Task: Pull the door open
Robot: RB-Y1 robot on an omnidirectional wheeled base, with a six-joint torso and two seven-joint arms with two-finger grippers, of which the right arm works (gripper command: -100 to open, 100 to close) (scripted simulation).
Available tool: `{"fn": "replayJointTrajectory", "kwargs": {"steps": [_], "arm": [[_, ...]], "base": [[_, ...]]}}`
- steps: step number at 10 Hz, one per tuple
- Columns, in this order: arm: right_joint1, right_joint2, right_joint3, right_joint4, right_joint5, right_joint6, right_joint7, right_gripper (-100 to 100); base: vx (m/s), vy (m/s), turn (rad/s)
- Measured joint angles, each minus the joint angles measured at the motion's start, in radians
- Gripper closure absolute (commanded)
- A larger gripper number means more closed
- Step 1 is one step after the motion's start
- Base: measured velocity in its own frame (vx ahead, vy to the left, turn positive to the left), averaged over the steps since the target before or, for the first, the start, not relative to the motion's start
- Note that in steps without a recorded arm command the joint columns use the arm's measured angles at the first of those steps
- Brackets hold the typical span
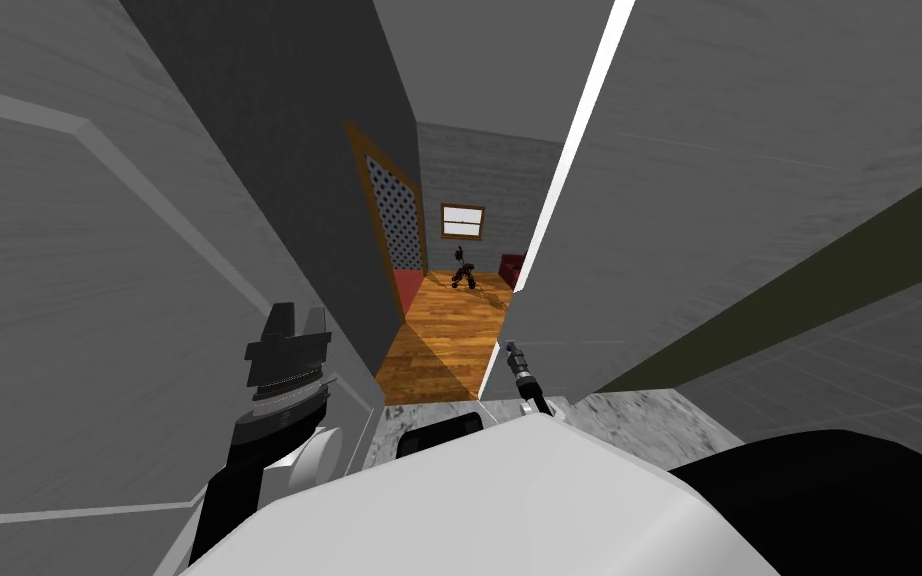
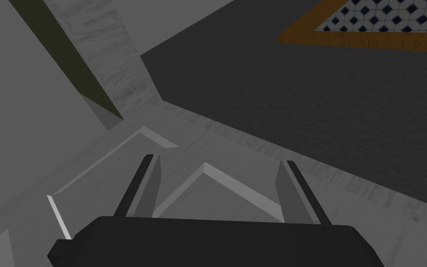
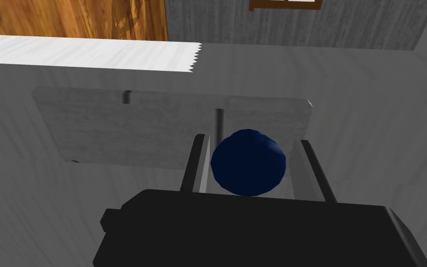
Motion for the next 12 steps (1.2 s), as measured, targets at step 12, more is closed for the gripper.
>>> {"fn": "replayJointTrajectory", "kwargs": {"steps": [12], "arm": [[0.054,-0.065,0.078,-0.021,0.040,-0.057,-0.089,100]], "base": [[-0.148,-0.033,0.075]]}}
